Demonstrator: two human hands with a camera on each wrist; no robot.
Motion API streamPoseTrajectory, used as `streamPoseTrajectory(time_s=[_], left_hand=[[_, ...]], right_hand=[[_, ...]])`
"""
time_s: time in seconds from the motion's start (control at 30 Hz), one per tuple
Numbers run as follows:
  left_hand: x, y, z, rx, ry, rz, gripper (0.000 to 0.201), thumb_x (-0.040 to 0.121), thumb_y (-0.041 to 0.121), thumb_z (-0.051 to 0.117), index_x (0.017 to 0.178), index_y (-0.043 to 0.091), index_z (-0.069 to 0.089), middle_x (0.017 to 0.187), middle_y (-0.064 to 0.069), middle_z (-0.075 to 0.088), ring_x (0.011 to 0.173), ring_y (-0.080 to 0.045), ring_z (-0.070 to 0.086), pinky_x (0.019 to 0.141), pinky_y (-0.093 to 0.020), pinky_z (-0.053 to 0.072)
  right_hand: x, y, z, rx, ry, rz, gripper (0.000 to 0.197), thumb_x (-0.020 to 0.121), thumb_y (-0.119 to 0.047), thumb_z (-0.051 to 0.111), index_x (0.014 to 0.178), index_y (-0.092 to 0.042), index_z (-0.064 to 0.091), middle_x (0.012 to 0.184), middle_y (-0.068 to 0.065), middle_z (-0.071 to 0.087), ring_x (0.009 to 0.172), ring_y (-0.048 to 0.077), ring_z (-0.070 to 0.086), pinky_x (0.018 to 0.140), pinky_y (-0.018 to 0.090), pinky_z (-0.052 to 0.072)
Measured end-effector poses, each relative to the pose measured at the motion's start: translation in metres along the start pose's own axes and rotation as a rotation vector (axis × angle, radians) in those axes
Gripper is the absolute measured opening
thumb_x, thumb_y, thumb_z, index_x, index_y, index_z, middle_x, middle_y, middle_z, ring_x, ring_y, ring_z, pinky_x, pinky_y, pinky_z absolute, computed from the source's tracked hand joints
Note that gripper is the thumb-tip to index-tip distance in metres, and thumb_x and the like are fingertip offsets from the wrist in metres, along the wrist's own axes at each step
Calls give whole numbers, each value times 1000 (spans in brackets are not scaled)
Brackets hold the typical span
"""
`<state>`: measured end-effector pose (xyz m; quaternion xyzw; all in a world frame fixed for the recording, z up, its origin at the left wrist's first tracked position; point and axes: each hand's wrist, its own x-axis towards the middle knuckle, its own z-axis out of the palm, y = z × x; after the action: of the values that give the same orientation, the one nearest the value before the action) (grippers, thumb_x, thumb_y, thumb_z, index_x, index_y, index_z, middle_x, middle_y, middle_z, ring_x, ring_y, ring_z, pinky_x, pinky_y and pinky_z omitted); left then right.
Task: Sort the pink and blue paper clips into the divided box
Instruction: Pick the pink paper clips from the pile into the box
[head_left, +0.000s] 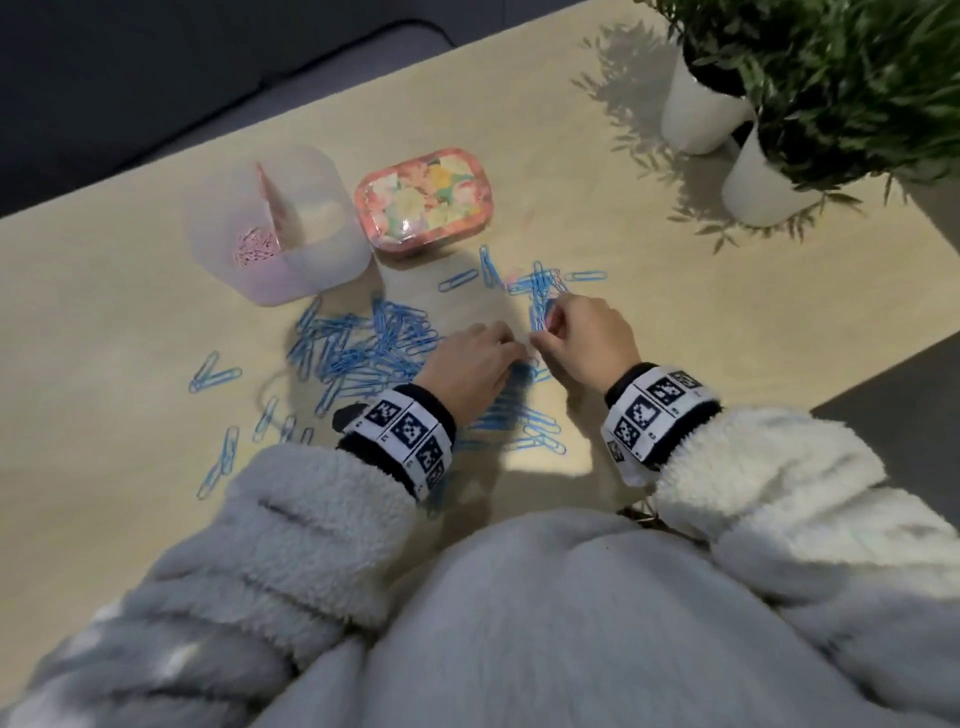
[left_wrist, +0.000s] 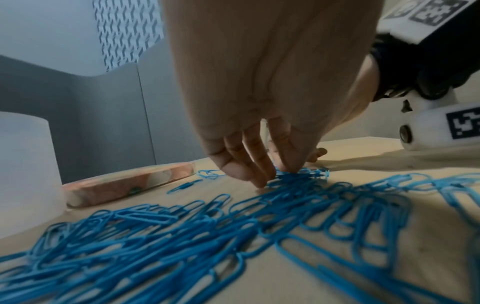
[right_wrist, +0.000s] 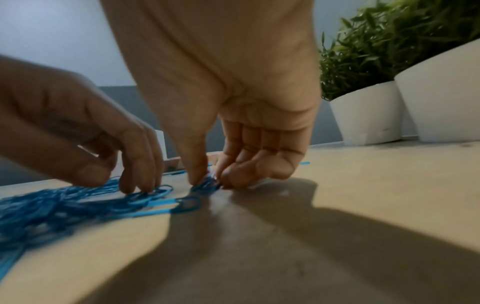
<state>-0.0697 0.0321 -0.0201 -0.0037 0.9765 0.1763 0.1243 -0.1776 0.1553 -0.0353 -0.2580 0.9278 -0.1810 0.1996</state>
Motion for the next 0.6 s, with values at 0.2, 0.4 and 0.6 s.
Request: streamPoseTrajectory(time_s=[0.2,0.4,0.6], left_hand=[[9,-14,-8,52,81,-69,24,87,12,47,107,10,61,111,-16,56,103,-36,50,86,-49,45],[32,-21,-13,158,95,-98,47,89,13,44,136,15,36,147,-5,36,130,-28,37,100,-43,35],[25,-33,-16,214,91,-275,37,93,15,41,130,11,41,135,-11,45,118,-32,46,92,-44,38]], right_hand=[[-8,14,3,491,-194,-1,28,74,-9,73,59,-26,57,61,3,52,53,11,46,59,25,38],[-14,30,-15,816,-138,193,21,81,-3,67,64,-14,59,57,10,54,34,3,44,39,17,35],[-10,40,-23,979,-130,277,21,82,9,59,76,-11,57,43,-4,62,38,3,58,42,15,49]])
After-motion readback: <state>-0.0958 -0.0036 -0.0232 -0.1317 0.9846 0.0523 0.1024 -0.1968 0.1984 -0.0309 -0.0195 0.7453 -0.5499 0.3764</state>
